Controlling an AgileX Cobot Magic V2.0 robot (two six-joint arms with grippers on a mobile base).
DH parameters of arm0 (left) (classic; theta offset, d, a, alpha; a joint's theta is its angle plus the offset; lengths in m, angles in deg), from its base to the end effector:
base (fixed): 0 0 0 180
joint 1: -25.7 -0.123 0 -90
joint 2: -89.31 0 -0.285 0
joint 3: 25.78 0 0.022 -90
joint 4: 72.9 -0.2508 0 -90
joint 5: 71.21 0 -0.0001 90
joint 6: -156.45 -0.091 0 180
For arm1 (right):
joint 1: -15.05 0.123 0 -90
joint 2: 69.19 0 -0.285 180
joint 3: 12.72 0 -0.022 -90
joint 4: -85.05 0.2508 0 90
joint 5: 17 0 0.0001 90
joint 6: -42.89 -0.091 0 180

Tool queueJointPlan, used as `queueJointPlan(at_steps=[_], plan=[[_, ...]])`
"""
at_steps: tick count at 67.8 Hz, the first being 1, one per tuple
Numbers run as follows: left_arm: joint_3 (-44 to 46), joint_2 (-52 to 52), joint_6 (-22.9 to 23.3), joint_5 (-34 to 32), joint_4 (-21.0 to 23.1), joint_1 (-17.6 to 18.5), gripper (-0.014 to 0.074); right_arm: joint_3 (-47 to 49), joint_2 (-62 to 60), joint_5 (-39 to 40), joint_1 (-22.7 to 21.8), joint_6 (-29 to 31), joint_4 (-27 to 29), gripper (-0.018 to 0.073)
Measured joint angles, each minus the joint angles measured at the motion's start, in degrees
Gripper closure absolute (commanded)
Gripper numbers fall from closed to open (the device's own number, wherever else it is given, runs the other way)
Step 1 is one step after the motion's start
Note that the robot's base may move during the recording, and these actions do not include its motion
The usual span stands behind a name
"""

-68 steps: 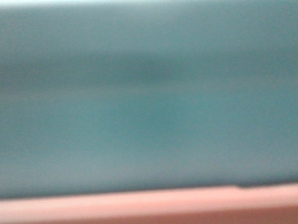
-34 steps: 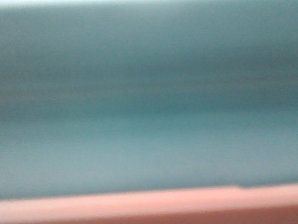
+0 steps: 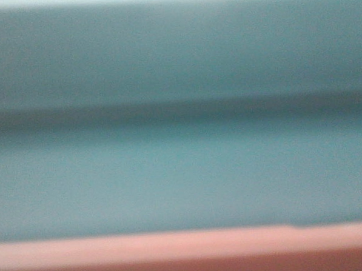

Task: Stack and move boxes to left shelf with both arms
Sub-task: 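Hold the stacked bin rims in both grippers while the base drives, then keep holding the stacked bins level with both grippers during transport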

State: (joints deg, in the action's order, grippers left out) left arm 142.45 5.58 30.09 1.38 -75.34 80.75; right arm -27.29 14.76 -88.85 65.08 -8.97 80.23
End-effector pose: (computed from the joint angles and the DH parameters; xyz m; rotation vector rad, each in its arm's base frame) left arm 0.1401 -0.1940 0.3152 0.0493 2.9784 -0.2160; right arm 0.1574 0.1765 0.3016 0.0185 2.9698 0.1174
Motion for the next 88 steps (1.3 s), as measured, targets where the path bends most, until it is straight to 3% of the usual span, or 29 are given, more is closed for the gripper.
queueJointPlan(at_steps=[88], plan=[[0.0, -0.1, 0.0, 0.0, 0.1, 0.0, 0.0608, 0.0, 0.0, 0.0, 0.0, 0.0, 0.0, 0.0503]])
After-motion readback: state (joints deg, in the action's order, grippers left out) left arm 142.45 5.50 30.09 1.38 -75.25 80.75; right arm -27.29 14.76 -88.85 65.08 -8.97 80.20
